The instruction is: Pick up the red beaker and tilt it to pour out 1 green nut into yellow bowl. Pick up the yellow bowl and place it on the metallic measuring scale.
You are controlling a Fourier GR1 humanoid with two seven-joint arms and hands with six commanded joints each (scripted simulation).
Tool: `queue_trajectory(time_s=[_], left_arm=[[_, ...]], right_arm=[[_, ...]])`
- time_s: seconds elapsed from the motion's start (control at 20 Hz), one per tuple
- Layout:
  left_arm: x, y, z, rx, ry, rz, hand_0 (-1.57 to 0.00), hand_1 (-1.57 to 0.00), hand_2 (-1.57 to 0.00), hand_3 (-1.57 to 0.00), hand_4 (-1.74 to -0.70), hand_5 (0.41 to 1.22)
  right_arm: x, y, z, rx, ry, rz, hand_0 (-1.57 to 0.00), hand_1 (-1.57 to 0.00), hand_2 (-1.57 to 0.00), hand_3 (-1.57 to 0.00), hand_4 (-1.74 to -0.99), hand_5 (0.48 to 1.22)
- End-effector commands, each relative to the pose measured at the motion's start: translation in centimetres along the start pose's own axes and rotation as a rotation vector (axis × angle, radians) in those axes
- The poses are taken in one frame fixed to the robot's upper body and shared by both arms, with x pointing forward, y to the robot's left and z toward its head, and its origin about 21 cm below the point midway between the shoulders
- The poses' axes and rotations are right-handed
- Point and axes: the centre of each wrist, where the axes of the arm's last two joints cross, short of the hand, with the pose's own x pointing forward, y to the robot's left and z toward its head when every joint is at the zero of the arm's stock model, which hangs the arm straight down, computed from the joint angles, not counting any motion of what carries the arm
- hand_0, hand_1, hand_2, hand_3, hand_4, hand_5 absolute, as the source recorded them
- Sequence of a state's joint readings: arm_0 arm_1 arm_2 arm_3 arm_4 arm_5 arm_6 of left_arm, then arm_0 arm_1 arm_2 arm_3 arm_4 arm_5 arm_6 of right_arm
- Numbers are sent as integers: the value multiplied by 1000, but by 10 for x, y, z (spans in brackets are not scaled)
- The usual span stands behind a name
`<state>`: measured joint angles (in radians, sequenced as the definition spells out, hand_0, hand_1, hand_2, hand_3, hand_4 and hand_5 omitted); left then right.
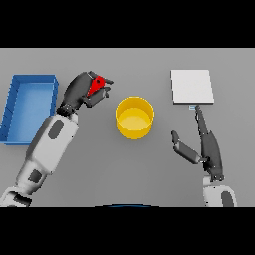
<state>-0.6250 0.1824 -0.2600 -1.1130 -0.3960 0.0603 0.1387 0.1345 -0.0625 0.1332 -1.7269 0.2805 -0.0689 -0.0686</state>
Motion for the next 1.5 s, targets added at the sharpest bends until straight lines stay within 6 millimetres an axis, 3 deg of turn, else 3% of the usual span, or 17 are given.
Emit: queue_trajectory(time_s=[0.0,0.25,0.45,0.55,0.6,0.8,1.05,1.45], left_arm=[[4,-1,-2,-8,6,-71,-1568,-1568,-1568,-1567,-1737,1128],[23,-3,-9,-73,-29,-480,-1570,-1570,-1570,-1570,-1740,1145],[35,-4,-15,-115,-86,-690,-1571,-1571,-1571,-1570,-1740,1190],[42,-4,-20,-151,-115,-798,-1571,-1571,-1571,-1571,-1649,1201],[47,-6,-22,-169,-132,-842,-1571,-1571,-1571,-1571,-1666,1205],[68,-11,-29,-271,-179,-1052,-1571,-1571,-1571,-1277,-1701,1215],[76,-26,-34,-383,-278,-1279,-1571,-1571,-1571,-1475,-1726,1219],[92,-40,-41,-459,-355,-1616,-1571,-1571,-1571,-1555,-1739,1221]], right_arm=[[1,2,-1,-3,-2,-7,1,1,1,1,-1254,683],[-1,3,-3,5,5,-18,1,1,1,1,-1262,694],[3,4,2,14,-9,-11,1,1,1,1,-1274,704],[2,1,2,5,-4,-17,1,1,1,1,-1284,705],[2,4,3,6,-3,-29,1,1,1,1,-1283,702],[0,5,2,-16,-4,-61,1,1,1,1,-1292,678],[-1,8,2,-26,2,-102,1,1,1,1,-1291,648],[-5,9,2,-43,22,-79,1,1,1,1,-1278,609]])
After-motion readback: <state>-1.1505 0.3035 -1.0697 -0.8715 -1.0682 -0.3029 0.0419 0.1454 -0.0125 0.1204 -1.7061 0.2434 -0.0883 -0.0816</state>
